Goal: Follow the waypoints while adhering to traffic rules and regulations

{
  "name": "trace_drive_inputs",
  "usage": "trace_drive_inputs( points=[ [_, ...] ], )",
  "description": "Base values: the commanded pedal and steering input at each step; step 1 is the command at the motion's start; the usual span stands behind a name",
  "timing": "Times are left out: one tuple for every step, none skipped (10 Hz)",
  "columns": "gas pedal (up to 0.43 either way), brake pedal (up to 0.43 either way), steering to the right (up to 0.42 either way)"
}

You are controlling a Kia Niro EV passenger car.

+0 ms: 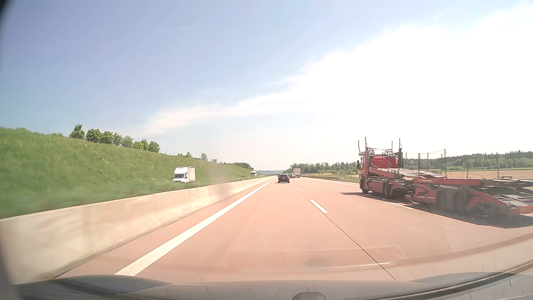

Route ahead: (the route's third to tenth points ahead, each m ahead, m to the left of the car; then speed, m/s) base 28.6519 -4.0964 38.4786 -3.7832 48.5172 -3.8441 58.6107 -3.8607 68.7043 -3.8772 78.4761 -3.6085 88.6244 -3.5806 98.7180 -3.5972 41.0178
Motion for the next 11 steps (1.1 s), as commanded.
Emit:
trace_drive_inputs(
  points=[
    [0.311,0.000,-0.002],
    [0.311,0.000,-0.001],
    [0.299,0.000,0.000],
    [0.287,0.000,0.001],
    [0.248,0.000,0.002],
    [0.240,0.000,0.002],
    [0.228,0.000,0.002],
    [0.209,0.000,0.002],
    [0.197,0.000,0.002],
    [0.189,0.000,0.002],
    [0.177,0.000,0.001]
  ],
)
